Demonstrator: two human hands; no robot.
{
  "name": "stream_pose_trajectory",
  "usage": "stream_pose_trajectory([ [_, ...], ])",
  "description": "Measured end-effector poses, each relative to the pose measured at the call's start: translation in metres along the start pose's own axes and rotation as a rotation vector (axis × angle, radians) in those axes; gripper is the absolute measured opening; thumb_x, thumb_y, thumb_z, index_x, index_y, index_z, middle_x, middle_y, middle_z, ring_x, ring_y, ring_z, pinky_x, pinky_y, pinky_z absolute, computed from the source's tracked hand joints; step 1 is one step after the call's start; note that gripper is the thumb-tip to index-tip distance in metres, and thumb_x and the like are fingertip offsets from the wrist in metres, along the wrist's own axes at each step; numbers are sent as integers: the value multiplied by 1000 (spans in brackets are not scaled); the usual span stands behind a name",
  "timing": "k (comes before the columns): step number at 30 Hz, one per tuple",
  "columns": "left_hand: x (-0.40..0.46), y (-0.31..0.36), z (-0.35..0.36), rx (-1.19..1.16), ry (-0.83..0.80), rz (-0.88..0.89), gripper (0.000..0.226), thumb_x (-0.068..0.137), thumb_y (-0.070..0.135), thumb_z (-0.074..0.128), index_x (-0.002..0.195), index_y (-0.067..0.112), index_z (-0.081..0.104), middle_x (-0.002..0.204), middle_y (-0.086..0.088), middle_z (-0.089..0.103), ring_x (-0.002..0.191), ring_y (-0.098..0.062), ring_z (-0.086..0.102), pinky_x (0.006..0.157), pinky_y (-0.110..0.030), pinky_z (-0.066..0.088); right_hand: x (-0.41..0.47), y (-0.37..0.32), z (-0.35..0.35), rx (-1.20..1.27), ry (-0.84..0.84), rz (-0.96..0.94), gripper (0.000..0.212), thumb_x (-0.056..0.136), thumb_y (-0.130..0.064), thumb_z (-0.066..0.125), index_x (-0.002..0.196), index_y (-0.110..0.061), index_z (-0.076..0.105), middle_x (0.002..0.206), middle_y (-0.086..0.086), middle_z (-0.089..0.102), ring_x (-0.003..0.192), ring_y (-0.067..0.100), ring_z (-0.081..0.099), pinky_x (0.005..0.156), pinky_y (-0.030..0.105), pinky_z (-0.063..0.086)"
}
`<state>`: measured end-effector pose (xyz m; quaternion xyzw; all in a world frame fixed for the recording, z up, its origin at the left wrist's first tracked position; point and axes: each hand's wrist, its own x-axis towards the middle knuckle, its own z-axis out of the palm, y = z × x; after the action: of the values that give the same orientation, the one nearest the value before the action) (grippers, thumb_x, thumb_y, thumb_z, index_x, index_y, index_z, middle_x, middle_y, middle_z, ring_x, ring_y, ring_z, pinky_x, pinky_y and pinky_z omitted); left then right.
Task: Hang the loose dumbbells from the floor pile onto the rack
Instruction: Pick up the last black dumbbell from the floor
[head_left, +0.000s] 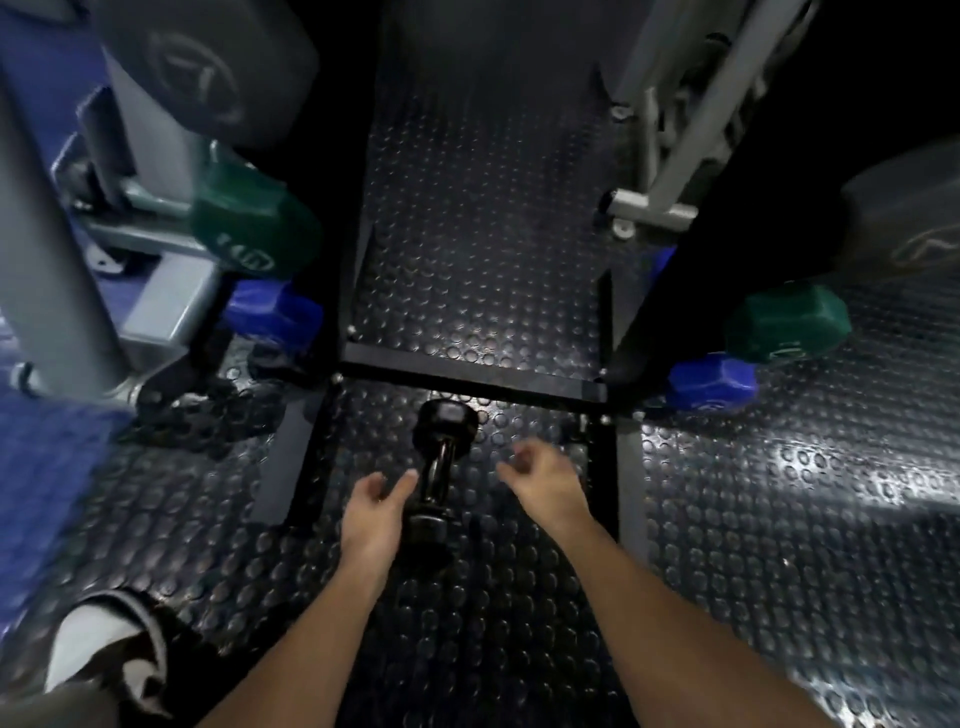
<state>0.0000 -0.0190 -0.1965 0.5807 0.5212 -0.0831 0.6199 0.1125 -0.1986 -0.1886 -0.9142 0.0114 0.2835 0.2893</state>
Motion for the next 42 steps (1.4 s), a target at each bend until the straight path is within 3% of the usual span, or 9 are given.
stream_pose_trajectory([
  [6, 25, -17, -1, 46, -151, -60, 68, 81, 48, 81, 134, 15, 55, 126, -4, 60, 107, -18, 59, 89, -28, 41, 69, -58, 27, -210, -61, -228, 61, 86, -41, 77, 139, -19, 58, 133, 8, 59, 118, 26, 61, 99, 33, 47],
  [13, 36, -39, 12, 92, -165, -88, 92, 66, 54, 91, 139, 17, 48, 109, 10, 61, 94, -5, 60, 88, -25, 46, 102, -79, 52, -321, -229, -279, 86, 81, -42, 84, 153, -25, 42, 152, 7, 47, 137, 28, 48, 109, 36, 40],
  [16, 35, -49, 26, 256, -151, -14, 119, 46, 66, 93, 144, 19, 43, 130, 0, 54, 121, -20, 58, 104, -36, 50, 113, -78, 61, -358, -285, -252, 92, 77, -42, 87, 154, -26, 40, 145, 7, 51, 133, 27, 52, 104, 34, 41],
  [19, 32, -53, 36, 551, -128, 90, 122, 55, 58, 93, 152, 22, 30, 147, -8, 32, 138, -32, 37, 108, -44, 43, 118, -73, 69, -395, -253, -242, 83, 76, -42, 88, 146, -21, 48, 134, 6, 60, 124, 27, 58, 100, 36, 47],
  [25, 38, -57, 28, 660, -135, 256, 90, 66, 41, 87, 143, 28, 43, 130, -5, 44, 121, -28, 44, 100, -41, 47, 107, -63, 60, -273, -179, -229, 39, 77, -33, 88, 97, -22, 57, 82, -12, 62, 75, 7, 62, 57, 18, 39],
  [31, 29, -41, 22, 474, -421, 258, 85, 46, 37, 93, 126, 36, 65, 113, -2, 61, 107, -19, 61, 98, -35, 54, 66, -28, 16, -193, 68, -175, 49, 72, -50, 88, 107, -22, 69, 82, -11, 68, 71, 6, 62, 57, 16, 40],
  [35, -7, -13, 32, 221, -700, 111, 78, 57, 5, 94, 128, 17, 65, 102, -3, 79, 97, -13, 74, 93, -25, 55, 21, -7, -37, 67, 260, -63, 64, 72, -52, 88, 126, -26, 66, 99, -12, 72, 91, 6, 68, 73, 14, 47],
  [39, -52, 1, 55, 91, -799, 27, 68, 60, 1, 92, 123, 14, 68, 105, -12, 78, 101, -27, 75, 95, -42, 58, -38, 23, -63, 808, 489, 141, 44, 89, -38, 77, 125, -17, 61, 106, -6, 70, 101, 13, 70, 89, 26, 56],
  [42, -81, 7, 70, 128, -830, 78, 60, 55, 7, 93, 111, 14, 75, 103, -16, 78, 98, -32, 74, 96, -49, 57, -69, 43, -65, 1183, 151, 420, 42, 103, -44, 52, 119, -7, 66, 100, 10, 69, 89, 23, 68, 80, 37, 56],
])
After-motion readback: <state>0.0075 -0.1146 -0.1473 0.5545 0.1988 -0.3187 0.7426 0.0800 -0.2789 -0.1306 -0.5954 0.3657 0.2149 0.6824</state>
